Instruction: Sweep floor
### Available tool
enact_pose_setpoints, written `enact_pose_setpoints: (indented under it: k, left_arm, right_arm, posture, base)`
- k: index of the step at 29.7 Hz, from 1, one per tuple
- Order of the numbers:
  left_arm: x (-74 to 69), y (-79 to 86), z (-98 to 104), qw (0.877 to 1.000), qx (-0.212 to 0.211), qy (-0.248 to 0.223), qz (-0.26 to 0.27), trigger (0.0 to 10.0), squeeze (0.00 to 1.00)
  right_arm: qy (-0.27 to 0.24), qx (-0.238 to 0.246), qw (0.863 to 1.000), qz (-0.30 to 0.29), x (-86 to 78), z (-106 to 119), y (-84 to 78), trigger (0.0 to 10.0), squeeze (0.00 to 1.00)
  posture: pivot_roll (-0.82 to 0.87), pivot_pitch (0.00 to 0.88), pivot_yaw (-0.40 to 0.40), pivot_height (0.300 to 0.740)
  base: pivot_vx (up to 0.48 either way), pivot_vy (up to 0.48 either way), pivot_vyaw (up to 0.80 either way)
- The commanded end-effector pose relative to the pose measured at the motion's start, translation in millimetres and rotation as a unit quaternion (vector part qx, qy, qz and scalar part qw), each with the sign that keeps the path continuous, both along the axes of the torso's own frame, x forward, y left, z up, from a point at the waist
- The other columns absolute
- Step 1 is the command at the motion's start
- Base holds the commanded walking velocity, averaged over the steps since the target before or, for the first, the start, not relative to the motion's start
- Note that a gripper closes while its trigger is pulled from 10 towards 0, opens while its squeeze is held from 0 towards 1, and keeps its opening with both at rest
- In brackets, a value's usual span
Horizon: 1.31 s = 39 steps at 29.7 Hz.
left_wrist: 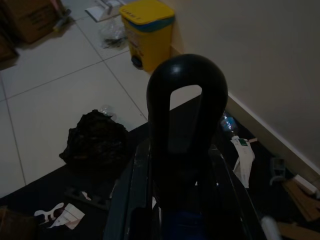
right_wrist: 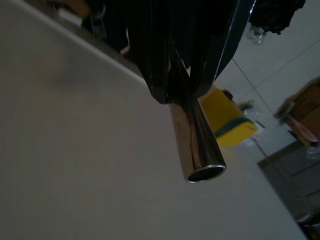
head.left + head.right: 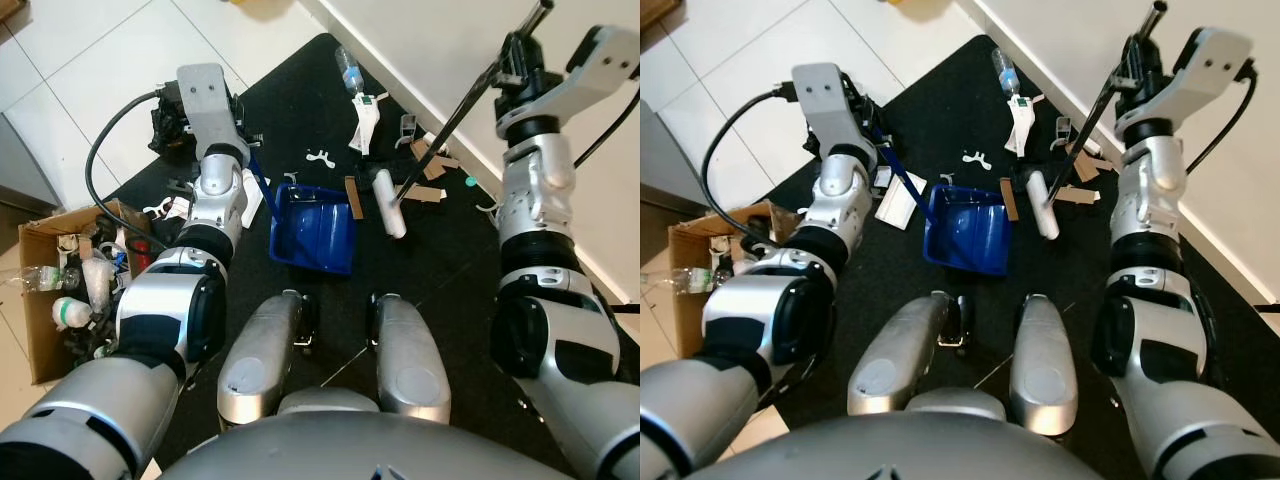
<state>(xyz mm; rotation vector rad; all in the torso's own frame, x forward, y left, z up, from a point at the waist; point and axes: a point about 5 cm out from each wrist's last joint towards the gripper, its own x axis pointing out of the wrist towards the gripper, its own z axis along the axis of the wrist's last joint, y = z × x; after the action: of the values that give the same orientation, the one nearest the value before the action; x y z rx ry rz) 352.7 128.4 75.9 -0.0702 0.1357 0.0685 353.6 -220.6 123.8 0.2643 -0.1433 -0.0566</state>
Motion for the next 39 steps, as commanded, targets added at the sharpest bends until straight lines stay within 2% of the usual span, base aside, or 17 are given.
enact_pose_setpoints:
  k: [1,2,4,5,8,11,18,23,28,32,34,35,39]
  left_arm:
    - [-11.9,3.9,-21.3,0.999,0.006,0.046,0.003,10.0,0.00]
    - [-11.9,3.9,-21.3,0.999,0.006,0.046,0.003,10.0,0.00]
    - [-12.8,7.2,-22.3,0.999,0.007,0.046,0.007,10.0,0.00]
    - [-12.8,7.2,-22.3,0.999,0.007,0.046,0.007,10.0,0.00]
    - [-13.5,8.2,-23.0,0.999,0.008,0.047,0.010,10.0,0.00]
    - [-13.2,6.1,-22.5,0.999,0.005,0.046,0.011,10.0,0.00]
    - [-13.1,-0.4,-22.5,0.999,-0.001,0.048,0.005,10.0,0.00]
    - [-13.1,-2.2,-22.6,0.999,-0.003,0.048,0.004,10.0,0.00]
    - [-12.3,-5.2,-21.7,0.999,-0.006,0.049,0.002,10.0,0.00]
    - [-11.5,-4.9,-20.9,0.999,-0.007,0.048,0.002,10.0,0.00]
    - [-11.2,-4.4,-20.6,0.999,-0.007,0.049,0.003,10.0,0.00]
    - [-11.2,-4.4,-20.6,0.999,-0.007,0.049,0.003,10.0,0.00]
    - [-10.6,-4.7,-20.1,0.999,-0.007,0.049,0.001,10.0,0.00]
  right_arm:
    - [0.068,0.044,0.997,-0.009,-5.4,-30.9,9.6,10.0,0.00]
    - [0.068,0.044,0.997,-0.009,-5.4,-30.9,9.6,10.0,0.00]
    - [0.086,0.087,0.993,0.001,-5.7,-39.6,16.9,10.0,0.00]
    - [0.086,0.087,0.993,0.001,-5.7,-39.6,16.9,10.0,0.00]
    - [0.086,0.128,0.987,0.047,-4.1,-44.0,35.2,10.0,0.00]
    - [0.063,0.133,0.982,0.114,-1.3,-38.5,54.6,10.0,0.00]
    - [-0.001,0.131,0.970,0.207,1.2,-19.9,72.8,10.0,0.00]
    - [-0.024,0.125,0.966,0.226,0.6,-11.7,73.4,10.0,0.00]
    - [-0.075,0.098,0.958,0.257,-4.8,9.1,64.2,10.0,0.00]
    - [-0.104,0.071,0.956,0.265,-11.8,25.2,52.2,10.0,0.00]
    - [-0.127,0.048,0.953,0.270,-18.5,40.7,41.2,10.0,0.00]
    - [-0.127,0.048,0.953,0.270,-18.5,40.7,41.2,10.0,0.00]
    - [-0.164,0.021,0.952,0.257,-27.2,67.8,22.3,10.0,0.00]
  posture:
    - [0.08,0.191,0.088,0.740]
    - [0.08,0.191,0.088,0.740]
    - [0.11,0.188,0.075,0.740]
    - [0.11,0.188,0.075,0.740]
    - [0.11,0.188,0.069,0.740]
    - [0.10,0.187,0.065,0.740]
    - [0.08,0.187,0.064,0.740]
    - [0.07,0.183,0.063,0.740]
    - [0.06,0.173,0.057,0.740]
    - [0.06,0.164,0.054,0.740]
    - [0.05,0.157,0.055,0.740]
    - [0.05,0.157,0.055,0.740]
    - [0.04,0.150,0.058,0.740]
  base:
    - [0.000,0.000,0.00]
    - [0.000,0.000,0.00]
    - [0.000,0.000,0.00]
    - [0.000,0.000,0.00]
    - [0.000,0.000,0.00]
    - [0.000,0.000,0.00]
    - [0.000,0.000,0.00]
    - [0.000,0.000,0.00]
    - [0.000,0.000,0.00]
    - [0.000,0.000,0.00]
    - [0.000,0.000,0.00]
    - [0.000,0.000,0.00]
    - [0.000,0.000,0.00]
